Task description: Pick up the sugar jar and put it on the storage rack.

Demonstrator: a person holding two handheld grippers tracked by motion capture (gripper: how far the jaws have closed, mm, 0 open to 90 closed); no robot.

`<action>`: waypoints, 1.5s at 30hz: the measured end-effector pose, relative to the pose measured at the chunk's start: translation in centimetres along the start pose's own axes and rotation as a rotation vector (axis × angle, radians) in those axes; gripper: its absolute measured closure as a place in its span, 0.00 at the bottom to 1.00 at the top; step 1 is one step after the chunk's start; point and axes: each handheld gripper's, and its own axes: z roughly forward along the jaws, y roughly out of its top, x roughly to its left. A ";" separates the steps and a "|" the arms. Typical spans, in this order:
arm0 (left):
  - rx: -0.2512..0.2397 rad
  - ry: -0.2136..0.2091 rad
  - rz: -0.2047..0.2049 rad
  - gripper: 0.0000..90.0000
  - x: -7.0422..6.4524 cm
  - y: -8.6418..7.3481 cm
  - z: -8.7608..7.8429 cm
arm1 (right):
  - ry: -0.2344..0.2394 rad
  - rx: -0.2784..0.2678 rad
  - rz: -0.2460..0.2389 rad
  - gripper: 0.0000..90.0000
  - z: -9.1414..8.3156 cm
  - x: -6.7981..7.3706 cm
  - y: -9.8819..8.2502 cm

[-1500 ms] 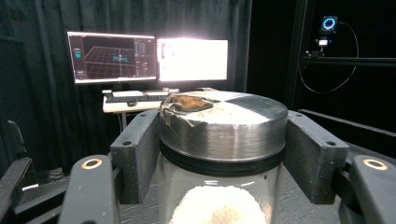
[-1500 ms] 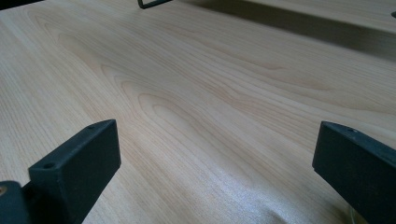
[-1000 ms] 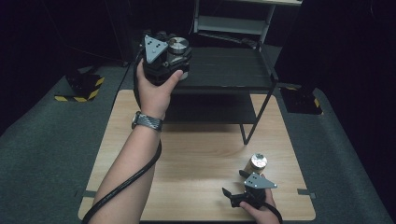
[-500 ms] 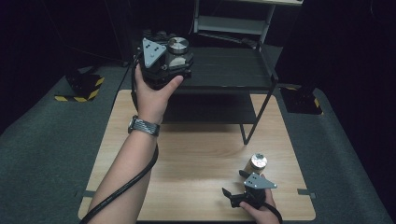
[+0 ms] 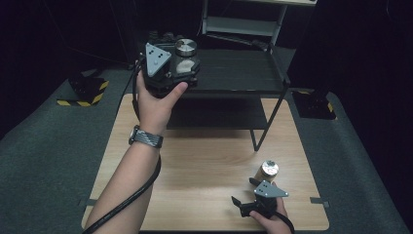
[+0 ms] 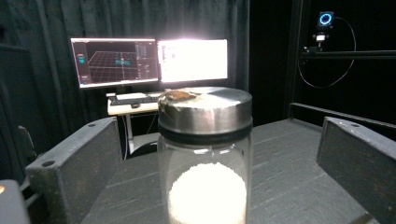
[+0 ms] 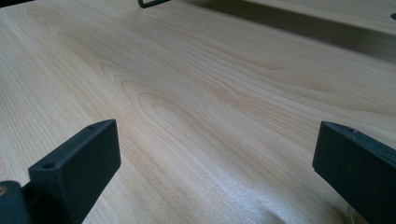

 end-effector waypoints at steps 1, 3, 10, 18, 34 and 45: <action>-0.001 -0.002 0.000 0.01 0.0 -0.1 -0.1 | 0.000 0.000 0.000 0.01 0.0 0.0 0.0; -0.004 -0.014 -0.009 0.01 0.2 -0.5 -0.5 | 0.000 0.000 -0.004 0.01 0.0 0.0 0.0; 0.011 -0.019 -0.010 0.01 0.2 -2.0 -1.7 | 0.001 0.000 -0.004 0.01 0.0 0.0 0.0; 0.019 -0.030 0.002 0.01 -0.1 -3.8 -3.2 | -0.001 0.000 -0.007 0.01 0.0 0.0 0.0; 0.067 -0.059 0.015 0.01 -0.9 -8.9 -6.7 | -0.002 0.002 -0.008 0.01 0.1 0.1 0.1; 0.114 -0.055 -0.002 0.01 -1.2 -13.0 -9.1 | -0.002 0.004 -0.003 0.01 0.1 0.0 0.1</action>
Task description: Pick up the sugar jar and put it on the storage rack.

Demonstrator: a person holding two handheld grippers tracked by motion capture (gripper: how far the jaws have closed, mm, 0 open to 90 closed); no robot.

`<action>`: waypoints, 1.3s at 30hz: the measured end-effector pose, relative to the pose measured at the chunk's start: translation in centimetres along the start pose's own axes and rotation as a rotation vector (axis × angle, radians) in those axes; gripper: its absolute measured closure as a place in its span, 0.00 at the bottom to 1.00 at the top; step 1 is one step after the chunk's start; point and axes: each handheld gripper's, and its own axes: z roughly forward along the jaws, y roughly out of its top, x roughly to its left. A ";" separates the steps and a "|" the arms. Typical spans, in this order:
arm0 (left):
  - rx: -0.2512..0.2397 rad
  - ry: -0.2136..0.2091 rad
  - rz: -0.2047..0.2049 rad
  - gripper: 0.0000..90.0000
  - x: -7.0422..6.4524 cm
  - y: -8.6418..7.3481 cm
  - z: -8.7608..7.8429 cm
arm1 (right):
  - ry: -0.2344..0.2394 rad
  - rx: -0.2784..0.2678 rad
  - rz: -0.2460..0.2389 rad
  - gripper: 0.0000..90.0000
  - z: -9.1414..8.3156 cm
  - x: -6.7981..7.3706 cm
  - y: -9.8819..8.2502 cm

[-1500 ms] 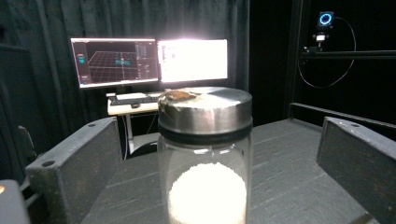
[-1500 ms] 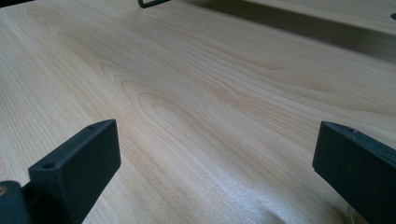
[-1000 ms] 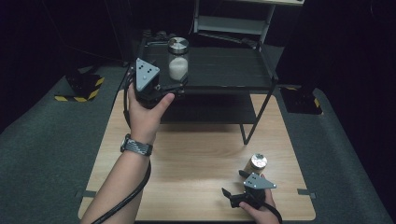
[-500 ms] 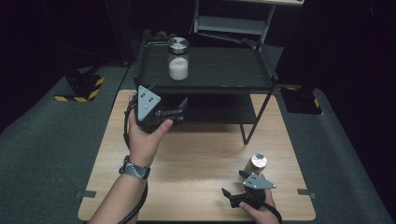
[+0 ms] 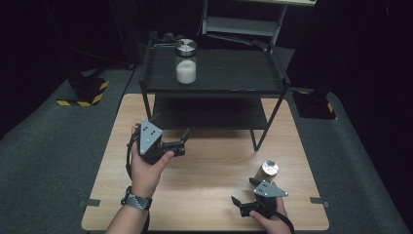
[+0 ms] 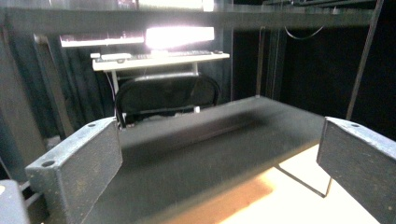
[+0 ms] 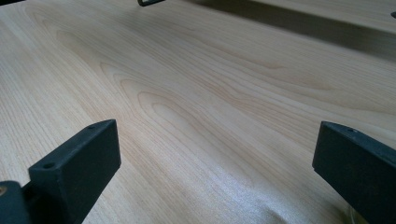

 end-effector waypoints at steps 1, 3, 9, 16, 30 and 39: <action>0.010 -0.002 -0.008 0.01 0.0 -0.5 -0.1 | 0.000 0.000 -0.001 0.01 0.0 0.0 0.0; 0.026 -0.005 -0.017 0.01 0.0 -1.3 -0.3 | -0.001 0.000 -0.001 0.01 0.0 0.0 0.0; 0.066 -0.017 -0.036 0.01 -0.1 -3.6 -0.7 | -0.002 0.001 0.001 0.01 0.0 0.0 0.0; 0.113 -0.031 -0.049 0.01 -0.3 -6.0 -1.3 | -0.003 0.001 0.000 0.01 0.0 0.1 0.0; 0.250 -0.056 -0.039 0.01 -0.8 -9.5 -2.3 | -0.007 0.003 -0.003 0.01 0.0 0.2 0.1; 0.346 -0.062 0.017 0.01 -1.2 -11.0 -2.5 | -0.014 0.014 -0.014 0.01 0.1 0.4 0.3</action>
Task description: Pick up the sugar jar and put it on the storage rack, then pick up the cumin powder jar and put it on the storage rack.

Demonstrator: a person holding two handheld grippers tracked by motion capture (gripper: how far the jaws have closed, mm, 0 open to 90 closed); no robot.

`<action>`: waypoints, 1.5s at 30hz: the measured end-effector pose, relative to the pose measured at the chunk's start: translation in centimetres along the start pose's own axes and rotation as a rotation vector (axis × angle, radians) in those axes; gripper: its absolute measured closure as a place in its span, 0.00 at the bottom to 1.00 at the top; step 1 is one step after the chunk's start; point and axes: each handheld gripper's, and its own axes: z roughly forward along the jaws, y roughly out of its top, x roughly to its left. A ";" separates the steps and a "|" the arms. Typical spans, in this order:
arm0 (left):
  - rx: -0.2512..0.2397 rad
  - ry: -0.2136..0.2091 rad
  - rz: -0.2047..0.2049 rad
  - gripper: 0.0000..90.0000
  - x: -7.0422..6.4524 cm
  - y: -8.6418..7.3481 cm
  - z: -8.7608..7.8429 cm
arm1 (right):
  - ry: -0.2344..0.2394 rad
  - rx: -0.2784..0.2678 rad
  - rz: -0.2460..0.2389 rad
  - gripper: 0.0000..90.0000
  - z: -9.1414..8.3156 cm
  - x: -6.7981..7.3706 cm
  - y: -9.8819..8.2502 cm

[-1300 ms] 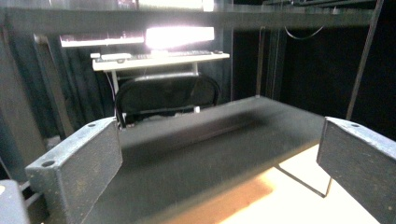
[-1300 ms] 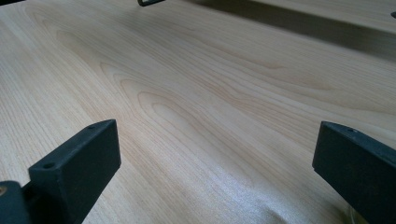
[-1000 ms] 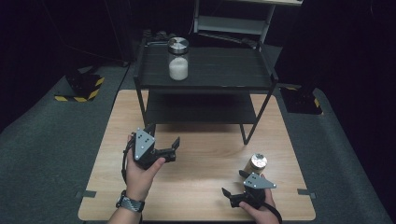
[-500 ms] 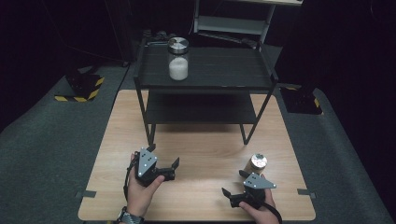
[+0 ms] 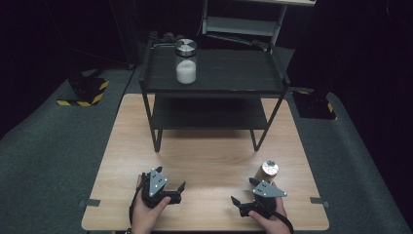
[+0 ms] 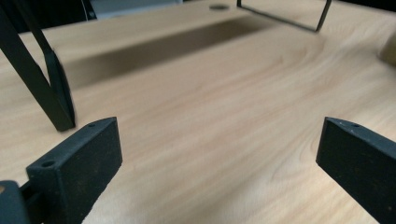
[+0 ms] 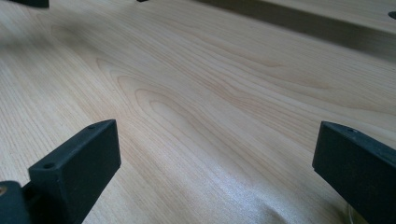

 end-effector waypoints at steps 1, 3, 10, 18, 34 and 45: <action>0.010 0.004 0.008 0.01 -0.1 -0.1 0.0 | 0.000 0.001 0.000 0.01 0.0 0.0 0.0; 0.020 0.009 0.018 0.01 -0.2 -0.2 0.0 | -0.001 0.004 0.000 0.01 0.0 0.0 0.1; 0.055 0.003 0.035 0.01 -0.5 -0.5 -0.2 | -0.005 0.015 0.005 0.01 0.2 0.0 0.3; 0.080 0.022 0.128 0.01 -1.7 -0.1 0.0 | -0.013 0.014 0.005 0.01 0.2 0.2 0.3; 0.084 0.023 0.173 0.01 -2.3 0.0 0.1 | 0.007 0.003 -0.004 0.01 0.1 -0.1 0.1; 0.076 0.008 0.167 0.01 -1.9 -0.1 0.1 | -0.001 -0.020 0.001 0.01 -0.2 -0.2 -0.3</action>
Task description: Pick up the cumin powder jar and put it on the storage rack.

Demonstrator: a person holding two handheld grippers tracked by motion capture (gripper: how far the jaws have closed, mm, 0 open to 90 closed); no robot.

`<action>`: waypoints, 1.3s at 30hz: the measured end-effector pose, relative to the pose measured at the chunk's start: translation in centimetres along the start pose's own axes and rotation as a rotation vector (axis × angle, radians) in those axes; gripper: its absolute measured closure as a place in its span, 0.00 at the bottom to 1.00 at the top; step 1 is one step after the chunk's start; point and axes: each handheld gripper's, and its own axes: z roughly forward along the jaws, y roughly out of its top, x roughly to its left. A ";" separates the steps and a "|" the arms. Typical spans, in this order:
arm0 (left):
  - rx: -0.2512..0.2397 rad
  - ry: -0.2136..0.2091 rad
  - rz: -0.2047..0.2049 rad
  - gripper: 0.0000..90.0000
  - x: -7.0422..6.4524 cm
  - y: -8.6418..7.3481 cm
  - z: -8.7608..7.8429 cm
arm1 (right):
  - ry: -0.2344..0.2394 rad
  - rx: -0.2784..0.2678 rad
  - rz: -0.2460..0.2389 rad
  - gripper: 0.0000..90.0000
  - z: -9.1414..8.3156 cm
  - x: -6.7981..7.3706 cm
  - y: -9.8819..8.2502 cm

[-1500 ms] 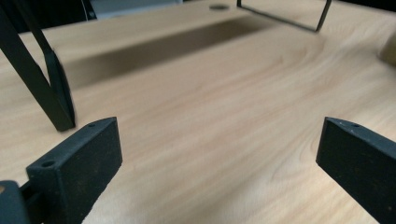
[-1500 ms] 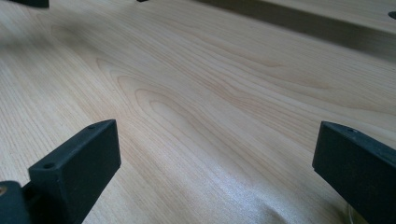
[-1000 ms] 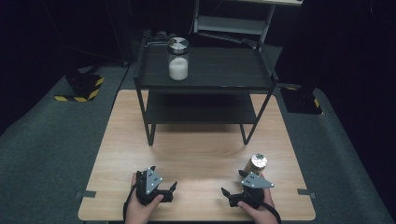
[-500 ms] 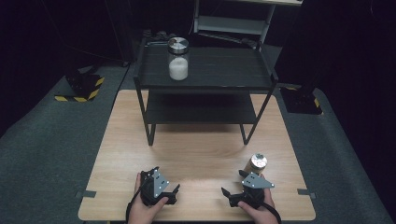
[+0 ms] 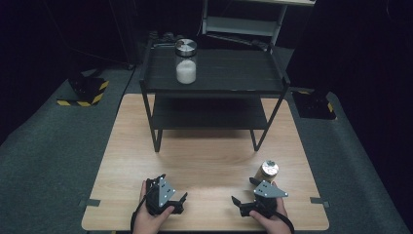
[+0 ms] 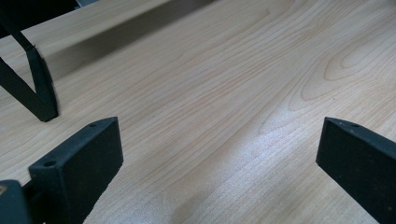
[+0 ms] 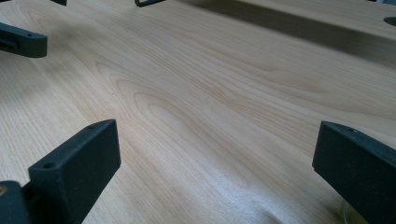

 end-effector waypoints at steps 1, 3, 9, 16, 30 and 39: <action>-0.002 -0.002 -0.001 0.01 0.0 0.0 0.0 | -0.003 -0.004 0.002 0.01 0.0 0.0 0.0; -0.004 -0.006 -0.005 0.01 0.1 -0.1 0.0 | -0.008 -0.014 0.001 0.01 -0.2 0.1 -0.1; -0.007 -0.002 0.000 0.01 0.0 -0.1 0.0 | -0.012 -0.092 0.003 0.01 -1.5 0.3 -0.2; -0.011 0.005 0.009 0.01 -0.2 -0.2 -0.1 | -0.036 -0.161 -0.016 0.01 -3.0 0.9 -0.1; -0.014 0.000 0.003 0.01 -0.1 -0.2 -0.1 | -0.130 -0.214 -0.004 0.00 -4.7 0.8 -0.5; -0.010 -0.005 0.005 0.01 0.0 -0.2 -0.1 | -0.204 -0.229 0.017 0.00 -5.2 0.6 -0.7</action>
